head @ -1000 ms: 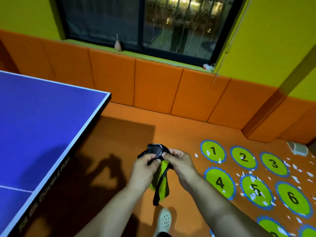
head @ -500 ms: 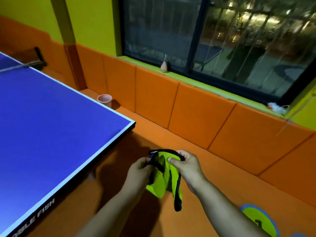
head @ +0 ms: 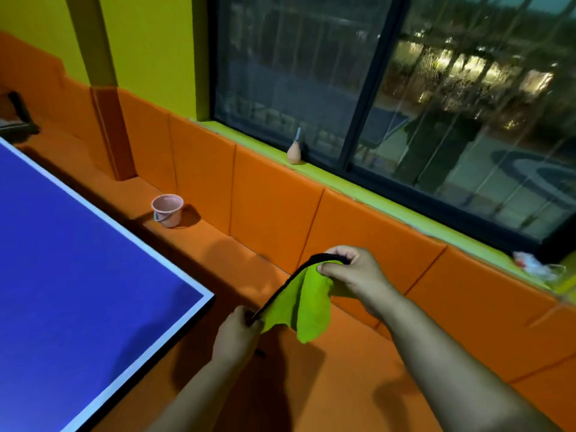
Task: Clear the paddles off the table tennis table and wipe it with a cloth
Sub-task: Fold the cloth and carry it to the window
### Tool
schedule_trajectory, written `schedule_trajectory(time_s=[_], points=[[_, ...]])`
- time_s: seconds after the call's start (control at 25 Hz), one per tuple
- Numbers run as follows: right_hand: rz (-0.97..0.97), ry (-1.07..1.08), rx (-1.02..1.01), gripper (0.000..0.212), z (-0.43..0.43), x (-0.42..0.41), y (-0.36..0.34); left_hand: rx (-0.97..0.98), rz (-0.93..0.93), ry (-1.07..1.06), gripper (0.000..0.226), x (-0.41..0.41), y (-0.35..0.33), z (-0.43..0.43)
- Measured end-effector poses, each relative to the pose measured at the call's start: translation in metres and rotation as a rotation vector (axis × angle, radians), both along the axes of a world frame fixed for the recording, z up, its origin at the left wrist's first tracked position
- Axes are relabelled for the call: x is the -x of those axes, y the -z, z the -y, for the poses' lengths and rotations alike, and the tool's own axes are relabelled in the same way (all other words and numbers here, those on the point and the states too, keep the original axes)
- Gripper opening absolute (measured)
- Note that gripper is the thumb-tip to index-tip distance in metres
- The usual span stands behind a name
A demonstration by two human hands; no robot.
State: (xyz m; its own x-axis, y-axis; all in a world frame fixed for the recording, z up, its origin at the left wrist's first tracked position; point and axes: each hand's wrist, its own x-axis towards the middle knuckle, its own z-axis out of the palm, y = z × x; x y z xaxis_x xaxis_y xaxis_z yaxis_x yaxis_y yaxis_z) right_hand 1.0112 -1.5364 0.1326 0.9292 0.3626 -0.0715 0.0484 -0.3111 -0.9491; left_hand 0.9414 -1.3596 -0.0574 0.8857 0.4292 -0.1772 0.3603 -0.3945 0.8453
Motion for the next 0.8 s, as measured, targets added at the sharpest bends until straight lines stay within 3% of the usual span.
schedule_trajectory(time_s=[0.16, 0.24, 0.36, 0.48, 0.6, 0.72, 0.8], points=[[0.052, -0.105, 0.074, 0.029, -0.015, -0.104, -0.026, -0.195, 0.128, 0.164, 0.026, -0.099, -0.063, -0.017], [0.075, -0.145, 0.094, 0.029, -0.02, -0.149, -0.035, -0.151, 0.183, 0.327, 0.03, -0.148, -0.065, -0.029], [0.092, -0.206, 0.098, 0.011, -0.036, -0.235, -0.035, -0.149, 0.189, 0.514, 0.038, -0.233, -0.074, -0.046], [0.098, -0.309, 0.071, 0.01, -0.056, -0.321, -0.025, -0.033, 0.14, 0.582, 0.024, -0.305, -0.071, -0.055], [0.101, -0.421, 0.074, 0.009, -0.082, -0.396, -0.024, 0.042, 0.084, 0.473, 0.026, -0.364, -0.057, -0.06], [0.086, -0.538, 0.102, 0.01, -0.117, -0.474, -0.032, -0.135, 0.095, 0.1, 0.059, -0.42, -0.059, -0.061], [0.065, -0.599, 0.084, 0.008, -0.147, -0.517, -0.035, -0.18, 0.152, -0.142, 0.043, -0.455, -0.068, -0.07]])
